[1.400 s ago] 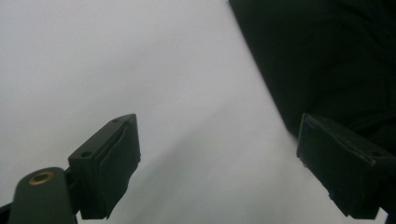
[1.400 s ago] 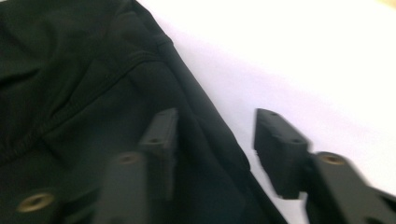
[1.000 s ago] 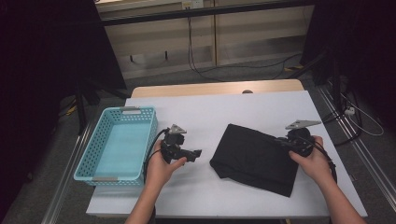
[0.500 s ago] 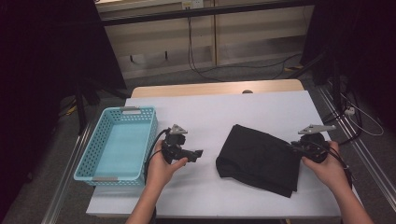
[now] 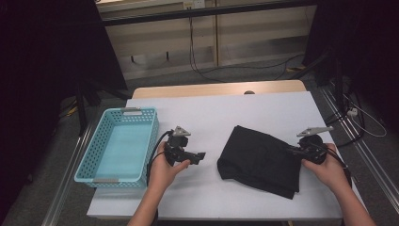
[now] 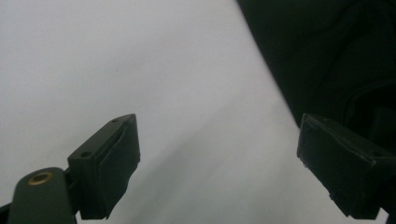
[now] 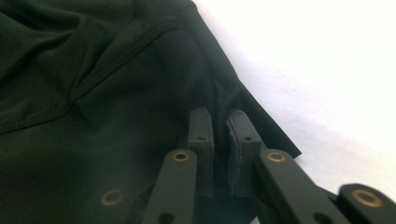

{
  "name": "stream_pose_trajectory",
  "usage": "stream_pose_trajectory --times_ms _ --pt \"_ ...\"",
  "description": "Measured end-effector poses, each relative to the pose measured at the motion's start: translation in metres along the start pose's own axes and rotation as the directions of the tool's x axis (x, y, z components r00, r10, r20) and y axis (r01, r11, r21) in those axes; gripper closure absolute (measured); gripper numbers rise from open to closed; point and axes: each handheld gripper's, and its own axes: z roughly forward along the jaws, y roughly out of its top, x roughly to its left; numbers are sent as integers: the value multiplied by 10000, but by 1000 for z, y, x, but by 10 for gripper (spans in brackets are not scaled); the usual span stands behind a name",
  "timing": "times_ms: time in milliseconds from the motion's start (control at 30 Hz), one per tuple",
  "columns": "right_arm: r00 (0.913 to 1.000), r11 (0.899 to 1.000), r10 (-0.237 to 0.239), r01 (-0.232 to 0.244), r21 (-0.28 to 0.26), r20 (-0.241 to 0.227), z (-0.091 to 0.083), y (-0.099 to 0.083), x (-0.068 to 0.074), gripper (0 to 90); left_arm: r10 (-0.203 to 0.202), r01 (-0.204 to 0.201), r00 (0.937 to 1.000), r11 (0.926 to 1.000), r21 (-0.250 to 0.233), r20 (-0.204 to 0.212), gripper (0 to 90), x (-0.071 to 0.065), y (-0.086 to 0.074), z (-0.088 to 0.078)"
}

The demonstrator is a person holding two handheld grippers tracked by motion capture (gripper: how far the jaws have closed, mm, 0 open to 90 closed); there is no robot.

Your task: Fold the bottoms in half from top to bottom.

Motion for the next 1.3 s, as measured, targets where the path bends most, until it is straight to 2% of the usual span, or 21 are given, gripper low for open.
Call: stream_pose_trajectory --times_ms 100,233,267,300,333,400,433,567,633,733,933,1100,1300 --pt "9998 9997 -77 81 -236 167 0 3 -2 836 -14 13 10000 10000 57 53 131 0 0 0" --pt "9971 9969 -118 176 -767 752 -3 10 -4 831 -51 51 10000 10000 9 45 130 -1 0 1" --pt "9976 9977 -157 201 -654 672 0 10 -4 816 -101 101 9999 9999 -22 80 130 -2 0 2" --pt "9988 9990 -177 197 -408 466 3 9 -3 760 -64 64 9999 10000 -41 124 129 -3 0 2" --pt "9981 9993 -162 182 -331 590 6 8 0 668 -88 90 9998 9999 -70 152 128 -4 1 3" --pt "9976 9984 -393 416 -389 572 7 6 2 604 -126 129 9995 9999 -96 296 128 -5 2 2" --pt "9983 9984 -301 324 -454 500 6 6 4 545 -189 196 9995 9995 -262 264 127 -6 1 3" --pt "9997 9958 29 -5 -920 263 0 5 7 439 -245 257 9992 9989 -385 320 128 -11 3 6" --pt "9997 9944 70 -46 -1055 221 -2 5 9 431 -179 189 9991 9995 -263 379 127 -14 3 8" --pt "9998 9927 198 -184 -1189 100 -3 5 13 369 -65 75 9989 9997 -215 471 126 -20 4 13" --pt "9999 9938 -112 118 -1107 60 -1 8 24 302 34 -26 9983 9999 -139 584 130 -25 4 17" --pt "9998 9938 -202 208 -1089 64 2 8 25 252 -67 70 9986 10000 -63 520 135 -28 3 24" --pt "9997 9923 -214 221 -1219 74 -1 9 27 225 72 -73 9985 10000 29 541 136 -34 6 33"
